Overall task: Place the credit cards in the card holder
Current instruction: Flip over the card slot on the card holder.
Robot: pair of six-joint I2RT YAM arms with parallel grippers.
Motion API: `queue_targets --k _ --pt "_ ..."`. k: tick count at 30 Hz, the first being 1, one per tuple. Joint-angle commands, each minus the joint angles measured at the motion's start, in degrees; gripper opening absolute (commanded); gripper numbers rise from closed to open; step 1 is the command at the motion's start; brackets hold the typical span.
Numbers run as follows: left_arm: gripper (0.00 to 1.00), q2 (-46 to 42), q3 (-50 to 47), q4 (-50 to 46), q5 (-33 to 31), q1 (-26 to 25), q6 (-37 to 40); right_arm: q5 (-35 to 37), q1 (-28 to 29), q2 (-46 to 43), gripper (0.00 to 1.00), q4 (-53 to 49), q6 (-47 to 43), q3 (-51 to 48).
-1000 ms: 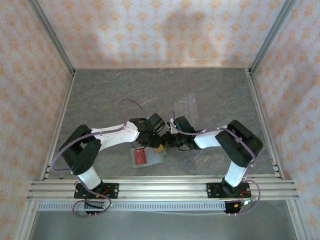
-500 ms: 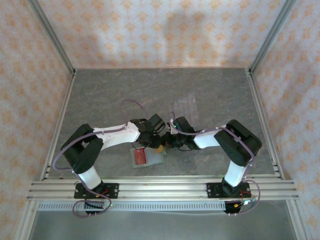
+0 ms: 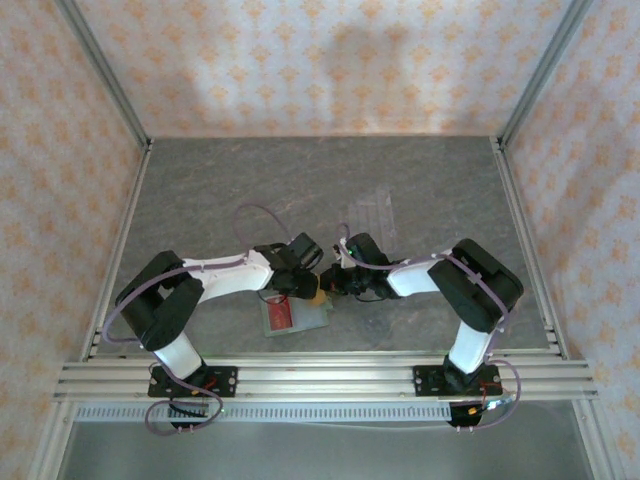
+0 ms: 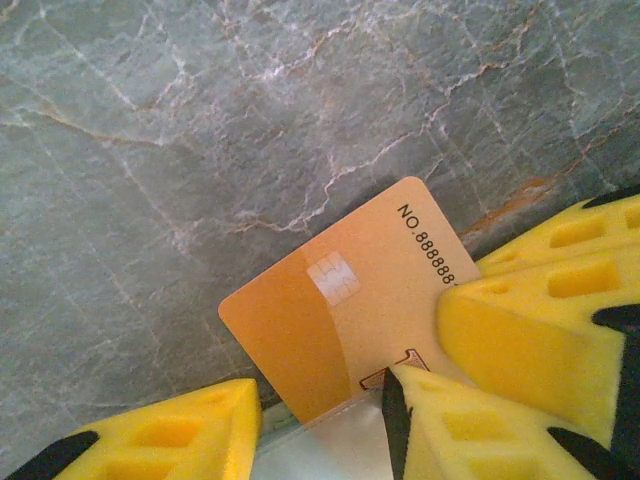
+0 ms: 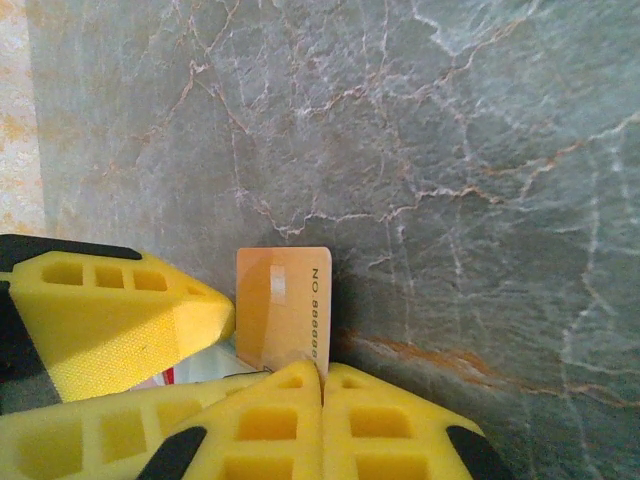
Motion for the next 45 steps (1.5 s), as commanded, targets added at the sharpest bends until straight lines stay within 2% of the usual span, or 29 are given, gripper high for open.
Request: queue_targets --k 1,7,23,31,36,45 --pt "0.42 2.0 -1.8 0.3 -1.2 0.3 2.8 -2.7 0.7 0.7 0.00 -1.6 -1.1 1.0" --pt "0.43 1.2 -2.7 1.3 2.4 0.0 4.6 -2.7 0.7 0.5 0.00 -2.4 -1.4 1.5" --pt "0.29 3.4 -0.3 -0.7 3.4 -3.2 6.6 -2.7 0.7 0.7 0.00 -3.2 -1.7 2.2" --pt "0.17 2.8 0.0 -1.9 3.0 -3.8 6.4 -2.6 0.7 0.7 0.00 -3.7 -2.1 2.5" --pt "0.03 1.6 0.1 -2.1 1.9 -3.9 5.4 -2.3 0.7 0.5 0.00 -3.9 -2.4 2.2" --pt "0.00 -4.3 -0.4 -3.0 1.4 -3.9 4.2 0.1 1.2 0.4 0.00 -7.5 -3.9 2.7"
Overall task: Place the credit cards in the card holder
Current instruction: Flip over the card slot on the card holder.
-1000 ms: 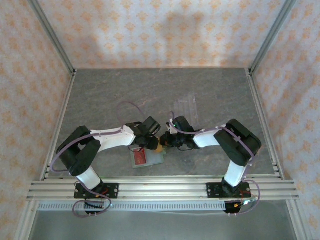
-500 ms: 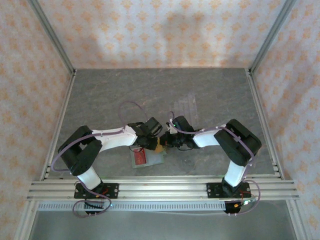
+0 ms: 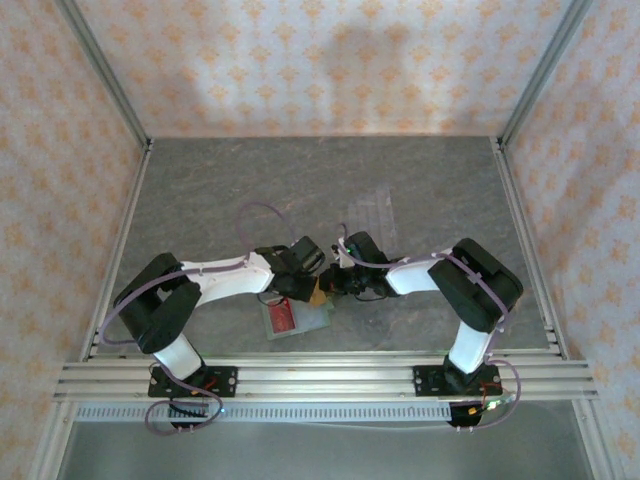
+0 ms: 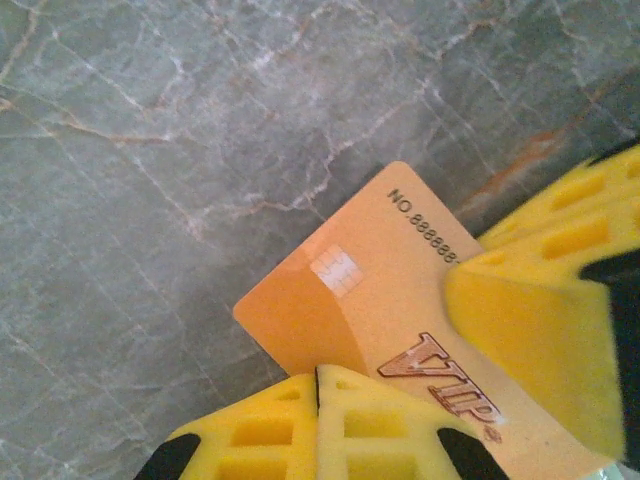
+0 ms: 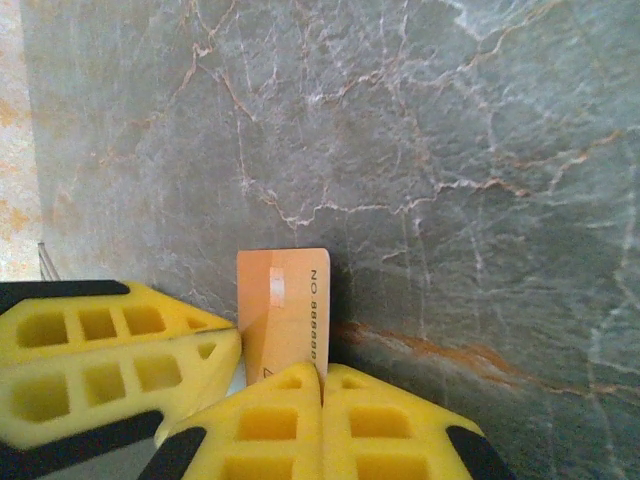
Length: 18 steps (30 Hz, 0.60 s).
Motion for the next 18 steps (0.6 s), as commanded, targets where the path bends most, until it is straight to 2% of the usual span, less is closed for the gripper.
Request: queue_targets --k 1,11,18 --pt "0.00 -3.5 -0.7 -0.5 4.3 -1.7 -0.9 1.5 1.4 0.4 0.00 -5.0 -2.7 1.4" --pt "0.00 -8.8 -3.3 -1.6 2.8 -1.7 -3.0 5.6 2.6 1.8 0.00 -10.8 -5.2 3.4" --pt "0.00 -13.1 -6.5 -2.7 1.1 -1.7 -5.1 6.1 2.6 3.1 0.00 -11.4 -5.2 3.9"
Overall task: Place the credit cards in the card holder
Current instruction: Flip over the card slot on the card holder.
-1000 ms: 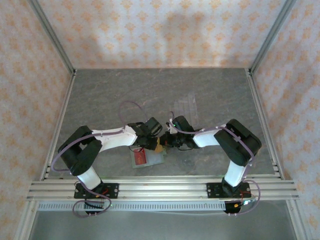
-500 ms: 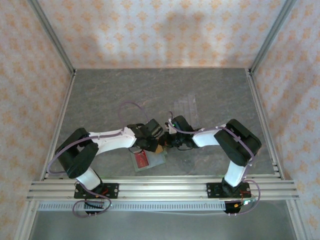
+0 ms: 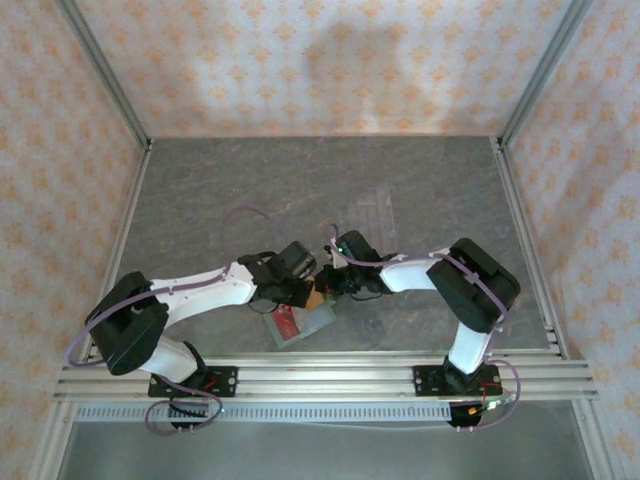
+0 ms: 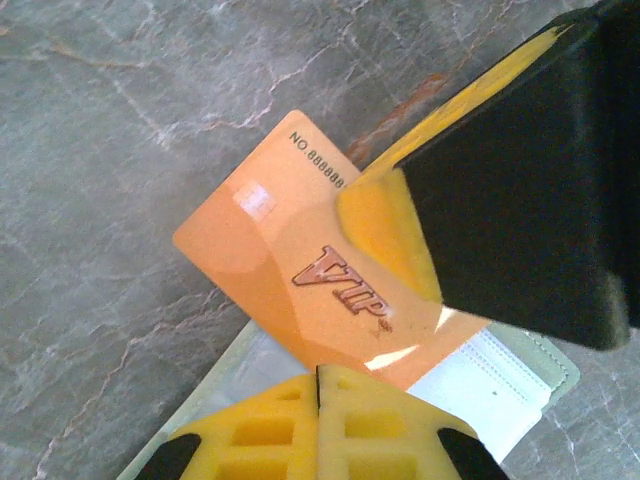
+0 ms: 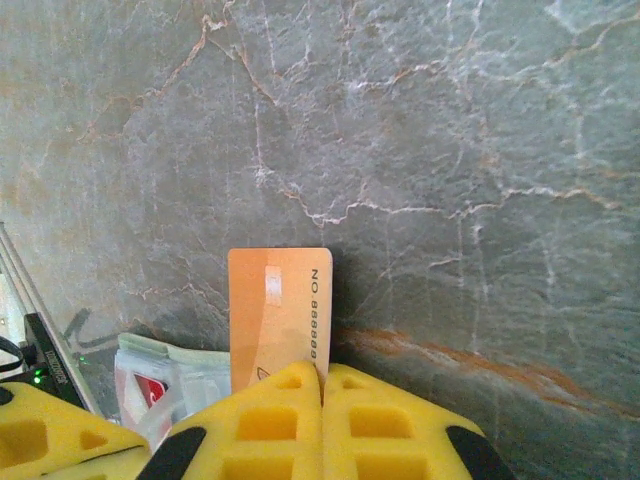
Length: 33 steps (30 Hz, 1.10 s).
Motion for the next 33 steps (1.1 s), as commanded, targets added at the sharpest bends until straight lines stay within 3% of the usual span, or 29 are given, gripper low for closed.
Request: queue_targets --k 1,22,33 --pt "0.00 -3.2 -1.9 -2.2 -1.6 -0.3 -1.7 3.4 0.5 2.7 0.00 -4.9 -1.4 0.1" --pt "0.00 -13.6 -12.2 -3.6 -6.4 -0.1 -11.8 7.6 0.0 0.9 0.00 -3.4 0.4 -0.9" --pt "0.00 -12.7 -11.9 2.6 -5.9 1.3 -8.3 15.2 -2.5 -5.2 0.00 1.2 4.8 -6.1"
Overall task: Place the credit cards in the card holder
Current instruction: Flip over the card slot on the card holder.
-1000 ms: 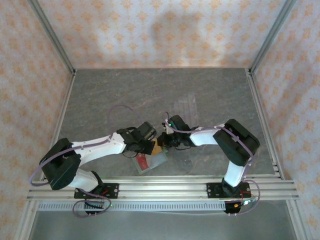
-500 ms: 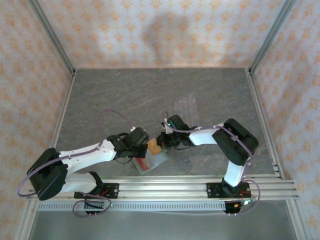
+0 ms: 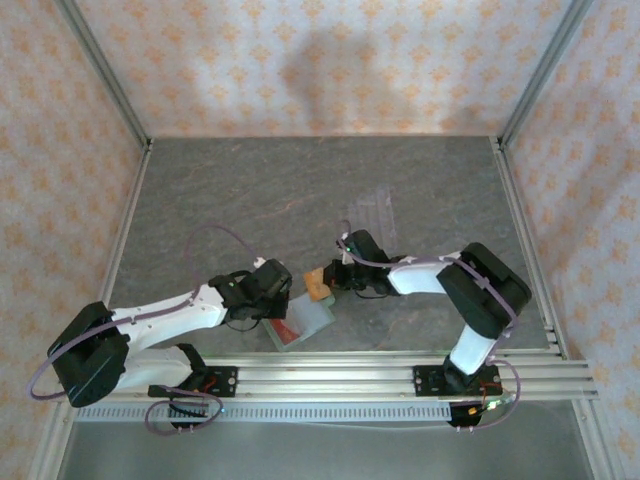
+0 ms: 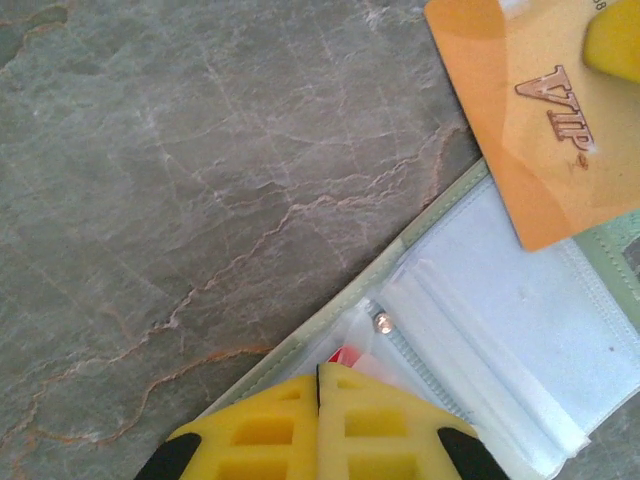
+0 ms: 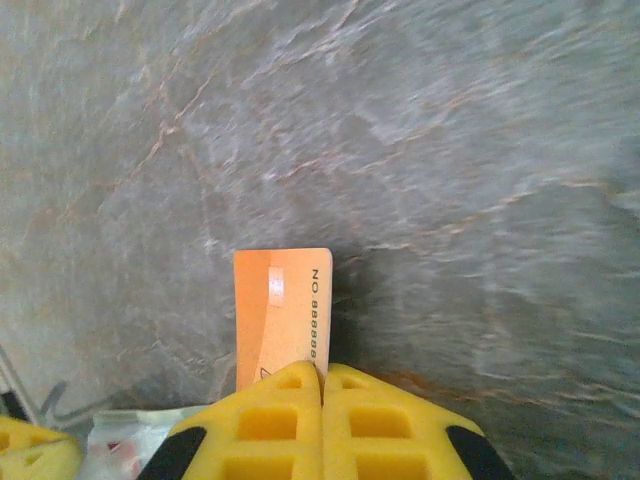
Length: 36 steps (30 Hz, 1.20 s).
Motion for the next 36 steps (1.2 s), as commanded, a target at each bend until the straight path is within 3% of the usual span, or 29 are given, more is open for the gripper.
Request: queue_targets --k 1,8,11,14,17,19,22,23,25,29,36 --pt "0.00 1.0 0.7 2.8 -0.9 1.0 2.3 6.8 -0.7 -1.3 0.00 -1.1 1.6 -2.4" --pt "0.00 -1.3 -1.2 4.4 -3.1 1.4 2.0 8.5 -1.0 -5.4 0.00 -4.1 -0.5 -1.6" --pt "0.20 -5.8 -3.7 5.1 -2.9 1.5 1.3 8.6 -0.9 -6.9 0.00 -7.6 -2.7 0.5" --pt "0.23 -11.3 -4.8 2.7 -6.4 1.5 -0.7 8.4 -0.9 -7.3 0.00 -9.3 -3.1 2.2" --pt "0.42 -16.3 -5.5 -0.6 -10.0 1.8 -3.0 8.0 -0.9 -8.2 0.00 -11.7 -3.5 4.3" --pt "0.45 -17.8 -4.4 -3.1 -11.5 1.9 -3.4 8.0 -0.6 -9.2 0.00 -13.9 -3.9 5.8" --pt "0.61 -17.0 -1.2 -5.0 -11.8 2.0 -2.0 7.0 0.3 -9.8 0.00 -17.7 -4.7 8.3" --pt "0.62 -15.7 0.2 -5.8 -11.1 2.2 -1.7 6.9 0.7 -9.9 0.00 -19.5 -4.5 9.4" --pt "0.63 -12.8 1.6 -6.6 -8.9 2.6 -2.6 8.0 1.6 -12.0 0.00 -21.6 -4.1 10.0" --pt "0.47 -4.6 1.0 -4.4 -0.2 2.5 -5.3 4.6 2.4 -12.9 0.00 -24.7 -1.9 12.0" --pt "0.35 -5.7 -2.2 -5.6 -0.1 2.1 -5.5 2.1 6.3 -11.0 0.00 -25.7 -0.9 14.3"
